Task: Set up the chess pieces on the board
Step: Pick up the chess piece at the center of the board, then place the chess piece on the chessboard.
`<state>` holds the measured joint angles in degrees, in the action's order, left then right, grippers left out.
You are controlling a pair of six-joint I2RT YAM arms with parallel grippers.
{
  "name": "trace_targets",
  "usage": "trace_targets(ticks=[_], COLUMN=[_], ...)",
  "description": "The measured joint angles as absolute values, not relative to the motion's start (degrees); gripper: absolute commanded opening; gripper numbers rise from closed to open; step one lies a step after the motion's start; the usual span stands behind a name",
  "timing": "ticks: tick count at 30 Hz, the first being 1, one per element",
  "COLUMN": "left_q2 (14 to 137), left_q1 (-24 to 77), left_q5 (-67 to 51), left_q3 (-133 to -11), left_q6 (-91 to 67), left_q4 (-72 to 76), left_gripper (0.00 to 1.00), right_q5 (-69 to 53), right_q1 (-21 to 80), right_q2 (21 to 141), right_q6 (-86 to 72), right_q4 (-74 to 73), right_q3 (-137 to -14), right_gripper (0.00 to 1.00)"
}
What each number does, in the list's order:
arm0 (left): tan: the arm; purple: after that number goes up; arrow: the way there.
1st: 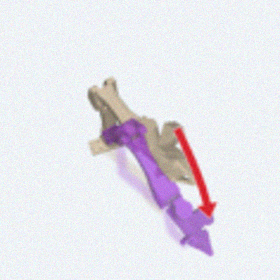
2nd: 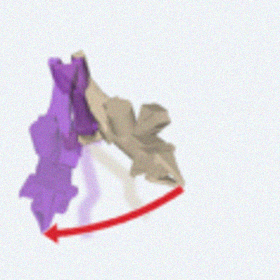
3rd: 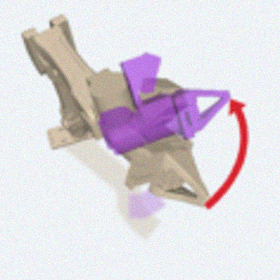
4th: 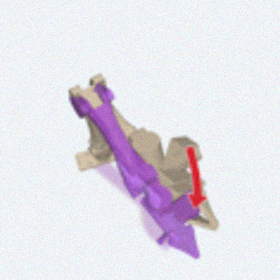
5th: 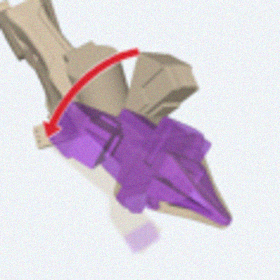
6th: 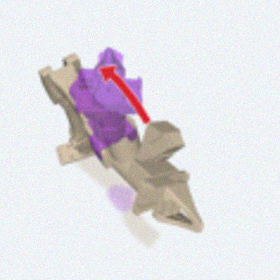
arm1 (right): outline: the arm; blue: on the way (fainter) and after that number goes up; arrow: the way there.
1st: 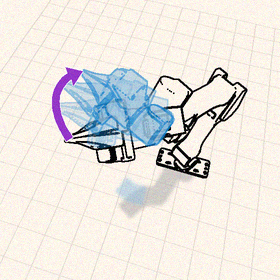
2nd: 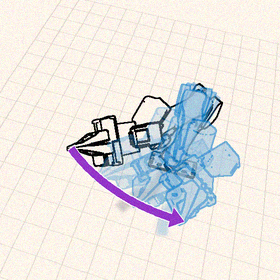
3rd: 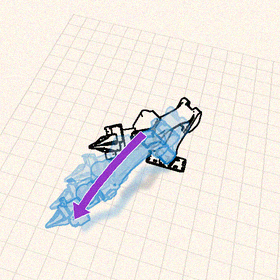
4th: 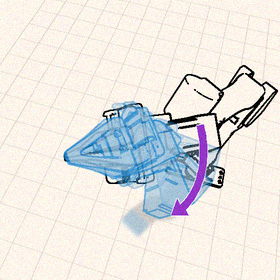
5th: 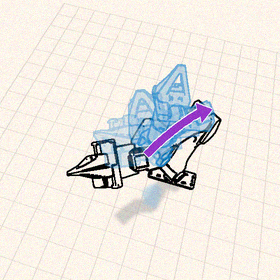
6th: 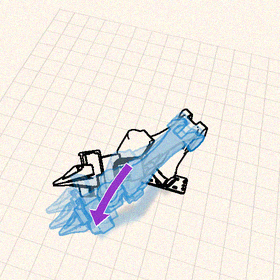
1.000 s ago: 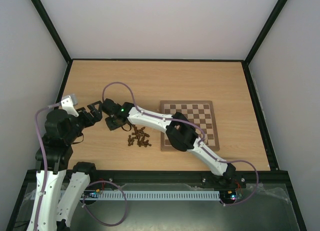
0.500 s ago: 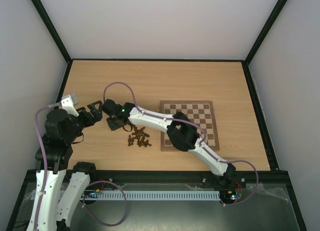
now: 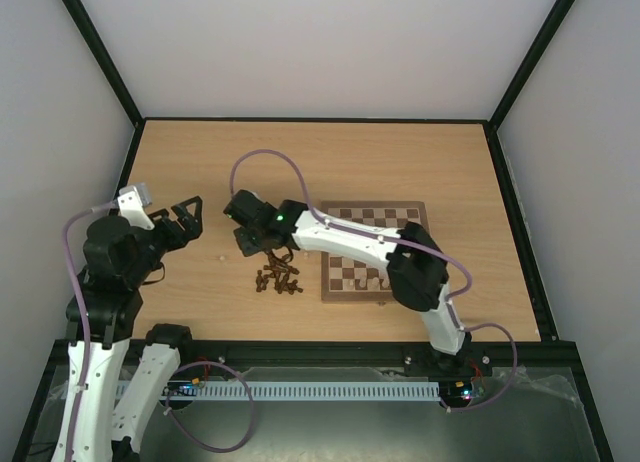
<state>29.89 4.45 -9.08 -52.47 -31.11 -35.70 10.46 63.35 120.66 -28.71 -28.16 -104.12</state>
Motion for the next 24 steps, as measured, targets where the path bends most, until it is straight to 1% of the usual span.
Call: trace_targets(ticks=[8, 16, 19, 24], left_q2=[32.29, 37.47, 39.16, 41.76], left_q1=[4.45, 4.82, 6.46, 14.00], left_q5=[-11.62, -17.91, -18.48, -17.41], left_q3=[-51.72, -44.75, -43.03, -42.02], left_q6=[-31.24, -32.93, -33.76, -35.16], left_q4=[-33.47, -27.18, -25.26, -21.21], left_gripper=[0.99, 1.00, 0.99, 0.99], right_q5=[14.50, 21.63, 24.32, 27.05], right_q1=[63.35, 63.26, 62.76, 60.10], right_q2=[106.69, 89.49, 82.26, 74.11], right_q6=[-29.58, -32.56, -34.22, -37.34], right_q4=[-26.61, -27.99, -29.69, -33.15], right_q3=[-90.13, -76.38, -72.88, -68.51], right_gripper=[0.08, 0.09, 0.09, 0.09])
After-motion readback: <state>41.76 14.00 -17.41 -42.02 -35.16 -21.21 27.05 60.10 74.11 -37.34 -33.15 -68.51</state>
